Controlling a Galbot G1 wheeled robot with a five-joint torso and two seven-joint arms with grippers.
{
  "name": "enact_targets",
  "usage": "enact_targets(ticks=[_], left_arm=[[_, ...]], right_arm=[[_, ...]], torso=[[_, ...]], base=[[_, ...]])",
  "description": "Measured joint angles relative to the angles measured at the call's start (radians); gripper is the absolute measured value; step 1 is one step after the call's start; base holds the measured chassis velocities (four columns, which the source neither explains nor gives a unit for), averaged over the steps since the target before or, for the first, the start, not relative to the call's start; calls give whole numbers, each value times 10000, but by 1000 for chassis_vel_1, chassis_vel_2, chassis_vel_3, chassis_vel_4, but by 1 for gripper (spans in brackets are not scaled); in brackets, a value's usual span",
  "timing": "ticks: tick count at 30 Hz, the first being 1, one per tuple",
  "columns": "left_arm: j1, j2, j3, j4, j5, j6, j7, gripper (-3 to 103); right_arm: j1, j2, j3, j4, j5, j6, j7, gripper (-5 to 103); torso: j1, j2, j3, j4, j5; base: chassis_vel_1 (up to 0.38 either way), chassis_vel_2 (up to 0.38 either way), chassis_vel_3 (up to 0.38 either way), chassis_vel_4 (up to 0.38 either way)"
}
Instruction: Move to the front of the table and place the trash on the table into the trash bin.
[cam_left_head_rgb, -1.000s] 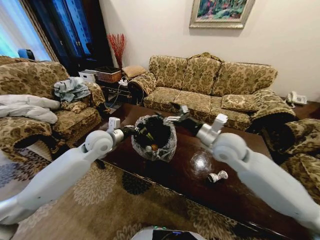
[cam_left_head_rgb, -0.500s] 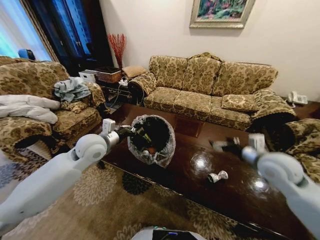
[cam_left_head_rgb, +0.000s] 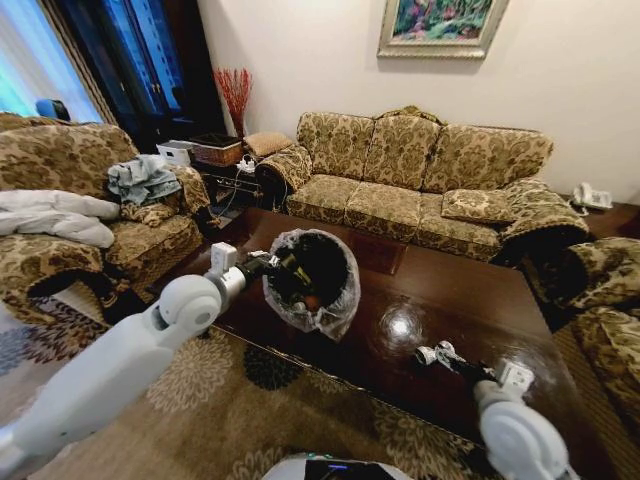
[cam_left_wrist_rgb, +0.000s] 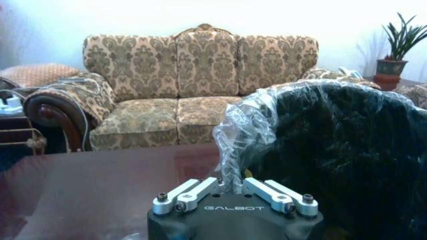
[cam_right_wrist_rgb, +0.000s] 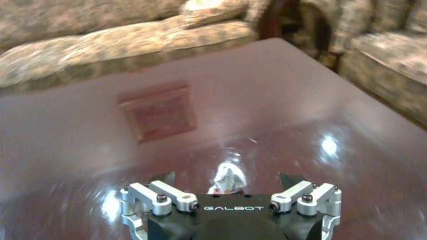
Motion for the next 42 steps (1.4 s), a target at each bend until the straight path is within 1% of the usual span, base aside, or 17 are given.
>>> enact_targets(ticks=[1, 2, 3, 6, 8, 10, 12, 14, 16, 21, 25, 27, 28, 34, 42], left_arm=[[-2, -8, 10, 3, 6, 2, 0, 2], [-7, -34, 63, 17, 34, 20, 6, 2], [-6, -19, 76, 25, 37, 29, 11, 2], [-7, 36, 75, 36, 37, 31, 11, 2], [-39, 172, 70, 43, 17, 31, 13, 2], [-53, 221, 66, 44, 10, 31, 13, 2], [-58, 308, 49, 29, -19, 31, 6, 2], [-47, 319, 42, 23, -22, 31, 0, 2], [35, 361, 6, 10, -34, -14, -16, 2], [70, 395, -23, 19, -99, -105, -129, 2], [64, 595, -24, 39, -175, -275, -244, 2], [55, 621, -24, 38, -193, -279, -244, 2], [49, 695, -47, 20, -231, -284, -244, 2], [111, 854, -169, -110, -299, -293, -293, 2], [80, 865, -194, 23, -324, -311, -280, 2]], right_arm=[[19, 31, -21, -32, 0, 47, 47, 100], [111, 274, -89, -369, -15, 311, 216, 100], [134, 363, -77, -604, -9, 405, 209, 100], [218, 445, -56, -968, 33, 526, 195, 100], [563, 511, -124, -1579, 46, 766, 74, 100], [767, 535, -193, -1781, 83, 819, 48, 100], [1316, 600, -539, -2201, 92, 914, 110, 100], [1405, 610, -628, -2271, 71, 943, 116, 100], [1820, 668, -1026, -2517, 25, 1111, 59, 100], [2370, 740, -1491, -2848, 58, 1188, -41, 100], [3211, 718, -2110, -3623, 161, 1202, -99, 100], [3334, 715, -2204, -3733, 195, 1197, -100, 100], [3681, 711, -2493, -4048, 249, 1183, -49, 100], [4459, 734, -3274, -4666, 257, 1097, 388, 100], [4929, 799, -3648, -5362, 134, 1076, 715, 100]], torso=[[0, 0, 0, 0, 0], [3, -1, 2, 0, 4], [4, -1, 2, 0, 3], [4, 0, 2, 0, 2], [2, 0, 1, 0, 4], [2, 0, 1, -1, 4], [2, 0, 2, 0, 3], [2, 0, 2, 0, 3], [3, 0, 2, -1, 3], [3, 0, 2, -5, 3], [1, 0, 2, 1, 3], [2, 0, 2, 1, 2], [2, 0, 2, 1, 1], [2, 0, 1, 0, 6], [2, 0, 1, -1, 4]], base=[[0, 0, 0, 0], [0, 0, 0, 0], [0, 0, 0, 0], [0, 0, 0, 0], [-19, -28, -29, -16], [-48, -55, -55, -52], [-48, -57, -49, -54], [-57, -64, -44, -62], [-77, -76, -75, -68], [-39, -37, -44, -41], [0, 0, 0, 0], [0, 0, 0, 0], [0, 0, 0, 0], [0, 0, 0, 0], [0, 0, 0, 0]])
